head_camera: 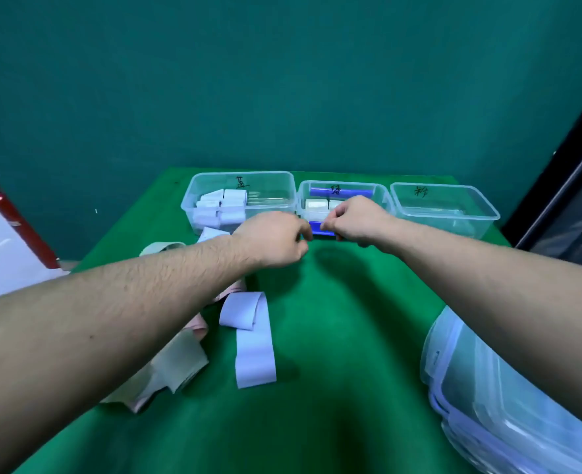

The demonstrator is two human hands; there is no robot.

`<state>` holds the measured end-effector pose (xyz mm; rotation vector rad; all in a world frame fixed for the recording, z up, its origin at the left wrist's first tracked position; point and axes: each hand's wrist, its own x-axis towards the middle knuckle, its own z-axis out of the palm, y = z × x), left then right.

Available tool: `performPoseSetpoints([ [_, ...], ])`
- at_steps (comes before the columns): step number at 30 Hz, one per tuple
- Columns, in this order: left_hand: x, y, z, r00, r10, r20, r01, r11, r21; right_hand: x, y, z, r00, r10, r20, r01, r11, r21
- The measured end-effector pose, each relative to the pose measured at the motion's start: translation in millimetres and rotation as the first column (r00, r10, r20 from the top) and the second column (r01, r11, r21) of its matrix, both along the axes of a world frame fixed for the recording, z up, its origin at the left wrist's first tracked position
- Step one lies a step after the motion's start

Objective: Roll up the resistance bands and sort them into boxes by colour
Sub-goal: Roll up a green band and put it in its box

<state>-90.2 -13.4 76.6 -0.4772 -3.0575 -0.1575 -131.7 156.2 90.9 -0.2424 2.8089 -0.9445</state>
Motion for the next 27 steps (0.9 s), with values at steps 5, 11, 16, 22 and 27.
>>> performPoseSetpoints([
  [5, 37.9, -31.2, -20.7, 0.998, 0.048, 0.044, -0.049, 0.999, 0.014, 33.0, -13.0, -10.8, 0.997, 0.051, 0.052, -0.052, 0.998, 0.019],
  [11, 50.2, -68.0, -44.7, 0.987, 0.142, 0.069, -0.141, 0.99, -0.013, 40.1, -41.3, -39.2, 0.998, 0.069, 0.001, -0.069, 0.997, -0.042],
  [16, 39.1, -82.0, -57.2, 0.979, 0.198, 0.043, -0.201, 0.978, 0.064, 25.4, -66.5, -56.9, 0.994, 0.063, -0.092, -0.068, 0.996, -0.049],
  [22, 22.1, -88.8, -67.9, 0.974, 0.215, 0.068, -0.223, 0.964, 0.148, -3.5, -98.7, -84.8, 0.996, -0.04, -0.08, 0.029, 0.992, -0.125],
  [27, 22.1, -89.2, -71.7, 0.982, 0.182, 0.053, -0.188, 0.971, 0.146, -20.0, -113.9, -99.2, 0.997, -0.074, -0.027, 0.073, 0.997, -0.036],
])
